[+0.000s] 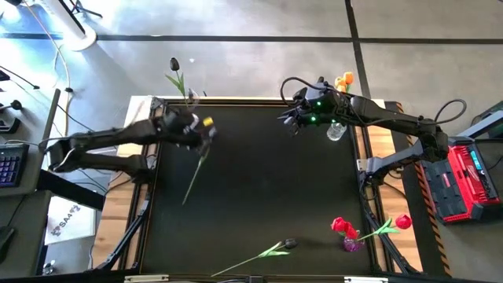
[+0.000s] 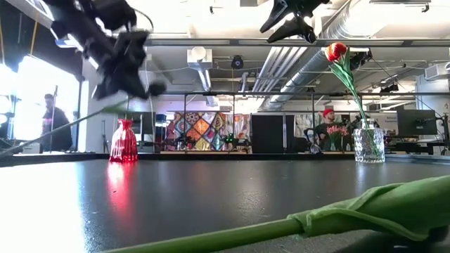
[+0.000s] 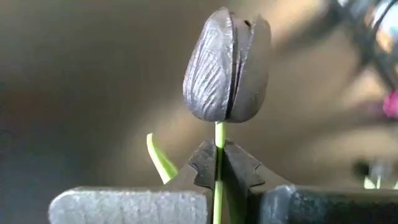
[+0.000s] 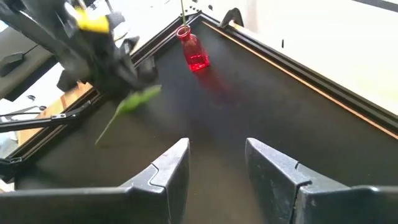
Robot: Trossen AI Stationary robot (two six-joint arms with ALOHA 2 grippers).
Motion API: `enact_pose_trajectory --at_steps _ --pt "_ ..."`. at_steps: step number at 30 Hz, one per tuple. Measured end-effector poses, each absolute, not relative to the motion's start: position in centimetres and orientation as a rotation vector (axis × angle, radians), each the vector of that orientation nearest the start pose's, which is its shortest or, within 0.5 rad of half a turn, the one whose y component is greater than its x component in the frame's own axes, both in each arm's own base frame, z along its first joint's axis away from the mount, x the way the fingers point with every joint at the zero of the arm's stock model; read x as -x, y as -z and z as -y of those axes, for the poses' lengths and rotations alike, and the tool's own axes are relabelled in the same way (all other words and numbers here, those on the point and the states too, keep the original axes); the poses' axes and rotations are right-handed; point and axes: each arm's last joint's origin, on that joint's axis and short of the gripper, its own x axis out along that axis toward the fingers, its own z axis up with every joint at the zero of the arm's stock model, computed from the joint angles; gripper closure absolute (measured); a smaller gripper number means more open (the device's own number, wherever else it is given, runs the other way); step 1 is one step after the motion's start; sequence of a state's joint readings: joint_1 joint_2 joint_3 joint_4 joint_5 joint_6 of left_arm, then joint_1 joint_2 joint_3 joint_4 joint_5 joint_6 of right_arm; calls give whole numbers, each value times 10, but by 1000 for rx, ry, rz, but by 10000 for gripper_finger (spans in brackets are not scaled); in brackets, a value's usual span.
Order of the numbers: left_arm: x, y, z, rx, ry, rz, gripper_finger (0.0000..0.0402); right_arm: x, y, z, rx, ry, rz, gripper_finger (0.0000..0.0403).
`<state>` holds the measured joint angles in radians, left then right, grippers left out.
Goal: Sort flowers into vase by color
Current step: Put the top black tulip into the red vase
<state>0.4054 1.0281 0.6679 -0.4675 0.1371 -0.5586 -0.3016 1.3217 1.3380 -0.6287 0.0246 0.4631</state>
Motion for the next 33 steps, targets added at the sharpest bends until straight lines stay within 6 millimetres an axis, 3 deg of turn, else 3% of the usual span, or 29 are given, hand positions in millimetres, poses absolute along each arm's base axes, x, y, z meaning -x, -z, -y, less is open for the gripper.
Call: enact_pose_trajectory --at_steps 8,16,21,27,33 --pt "-157 -306 -110 548 -637 -354 401 -264 -368 88 -516 471 -521 258" --pt "-139 -360 -132 244 -823 -131 401 -264 -368 89 -519 480 -519 258" --pt "-132 -371 -141 135 -973 -66 401 -263 -367 89 -524 485 -525 258" --pt "-127 -381 -145 12 -1024 -4 401 -262 -366 88 -535 504 -542 258" --pt "-126 -369 -153 16 -1077 -72 401 -262 -366 89 -535 505 -541 258"
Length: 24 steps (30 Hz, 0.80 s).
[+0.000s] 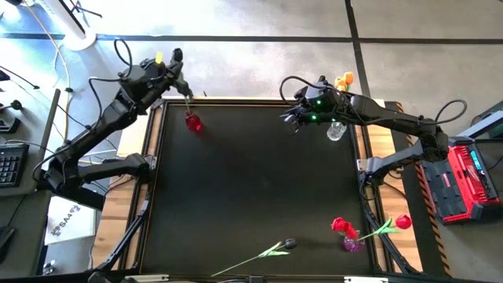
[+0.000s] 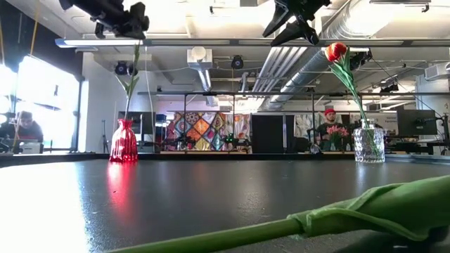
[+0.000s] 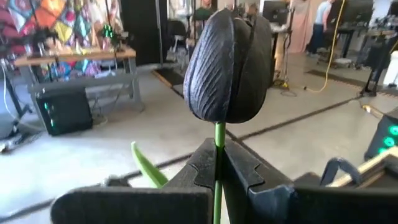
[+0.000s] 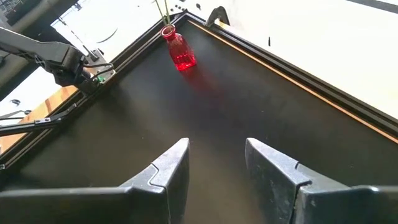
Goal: Sort flowers into vase by color
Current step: Put the top black tulip into the red vase
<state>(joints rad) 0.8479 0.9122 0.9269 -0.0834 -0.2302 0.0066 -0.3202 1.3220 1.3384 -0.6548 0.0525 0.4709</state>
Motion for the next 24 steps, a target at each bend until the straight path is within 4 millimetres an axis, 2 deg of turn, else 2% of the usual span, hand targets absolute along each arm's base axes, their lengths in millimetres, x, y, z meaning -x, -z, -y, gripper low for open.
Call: enact_pose_trajectory --at_steps 7,12,15,24 --pt "-127 -341 -158 48 -1107 -130 401 -262 -366 89 -536 505 -541 258" --pt "-126 -332 -159 97 -1117 -136 391 -262 -366 89 -539 505 -540 258" --pt "-126 -330 -159 119 -1117 -143 368 -262 -366 88 -541 502 -541 258" --pt "-122 -327 -151 207 -1056 -180 266 -263 -366 85 -595 450 -546 258"
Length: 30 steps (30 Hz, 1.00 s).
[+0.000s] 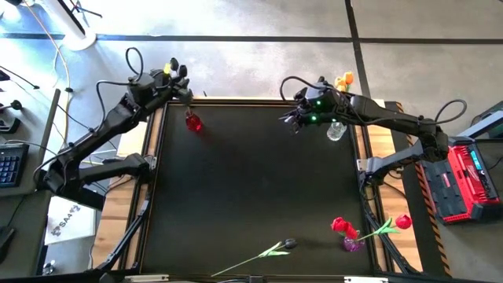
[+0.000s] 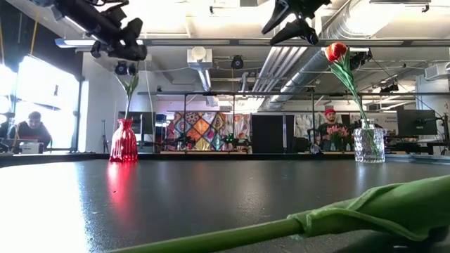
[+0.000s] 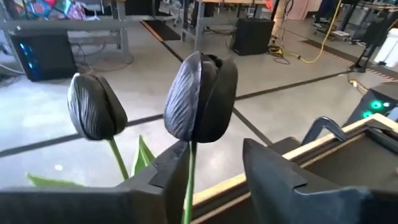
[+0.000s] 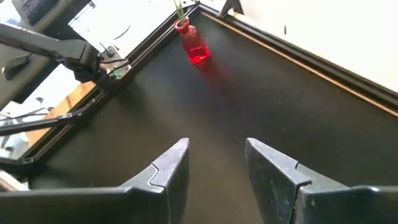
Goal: Sort flowers into vase by color
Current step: Put the top black tulip into the red vase, then put the black tulip into the red vase
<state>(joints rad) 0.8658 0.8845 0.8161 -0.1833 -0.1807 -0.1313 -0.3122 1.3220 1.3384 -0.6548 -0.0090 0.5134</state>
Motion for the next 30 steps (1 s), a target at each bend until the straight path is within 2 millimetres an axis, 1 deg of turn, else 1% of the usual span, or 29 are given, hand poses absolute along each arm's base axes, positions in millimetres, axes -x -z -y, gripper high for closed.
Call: enact_pose_trajectory --at_steps 4,7,10,13,15,18,24,27,30 --pt "-113 -344 -140 212 -1042 -170 243 -266 -366 76 -590 417 -554 258" --pt "-104 -356 -128 203 -1019 -142 239 -268 -366 67 -582 389 -563 258" --pt "-98 -362 -117 190 -973 -121 239 -270 -366 60 -568 377 -567 258" --pt "-96 -356 -115 194 -1015 -184 238 -271 -366 54 -554 374 -568 258" --pt "-98 -348 -118 205 -1045 -268 238 -272 -366 52 -551 366 -570 258" --pt "-105 -336 -126 291 -1034 -334 231 -272 -366 49 -548 355 -573 258" --pt "-120 -326 -133 392 -969 -365 185 -274 -366 40 -545 326 -581 258" --pt "-122 -327 -130 402 -933 -347 167 -274 -366 34 -553 311 -585 258" --pt "-121 -330 -125 402 -918 -330 164 -273 -364 28 -544 304 -612 258"
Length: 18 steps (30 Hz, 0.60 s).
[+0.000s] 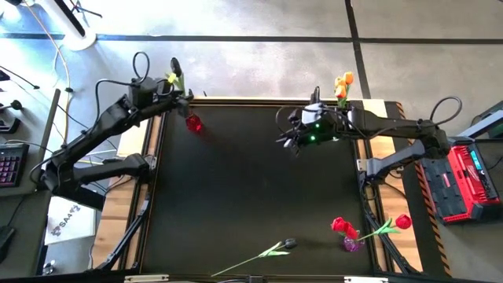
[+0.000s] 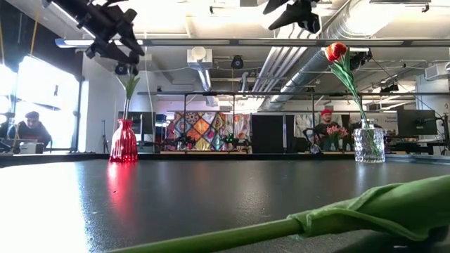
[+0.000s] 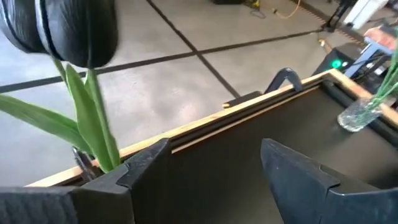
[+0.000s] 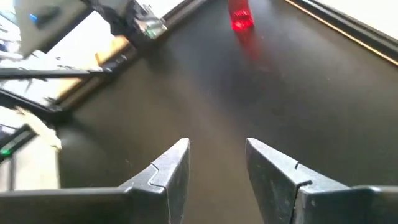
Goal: Sort flowers into vase by color
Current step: Put the black tulip into the red vase
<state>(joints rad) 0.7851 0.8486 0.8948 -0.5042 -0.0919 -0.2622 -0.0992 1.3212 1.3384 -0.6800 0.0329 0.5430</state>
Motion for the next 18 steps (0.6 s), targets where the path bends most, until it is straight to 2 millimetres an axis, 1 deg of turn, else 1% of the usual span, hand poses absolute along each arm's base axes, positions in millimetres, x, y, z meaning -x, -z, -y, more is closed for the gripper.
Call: enact_pose_trajectory --at_steps 5,8,11,14,18 --pt "-116 -335 -115 397 -940 -305 172 -268 -357 21 -521 380 -697 258" --pt "-115 -331 -110 434 -934 -341 178 -264 -354 18 -498 408 -738 258" --pt "-118 -327 -105 468 -881 -392 184 -263 -352 18 -471 427 -751 258" --pt "-124 -324 -98 493 -838 -413 191 -262 -351 22 -409 438 -768 258" --pt "-129 -322 -90 519 -819 -436 201 -260 -343 37 -397 499 -789 258"
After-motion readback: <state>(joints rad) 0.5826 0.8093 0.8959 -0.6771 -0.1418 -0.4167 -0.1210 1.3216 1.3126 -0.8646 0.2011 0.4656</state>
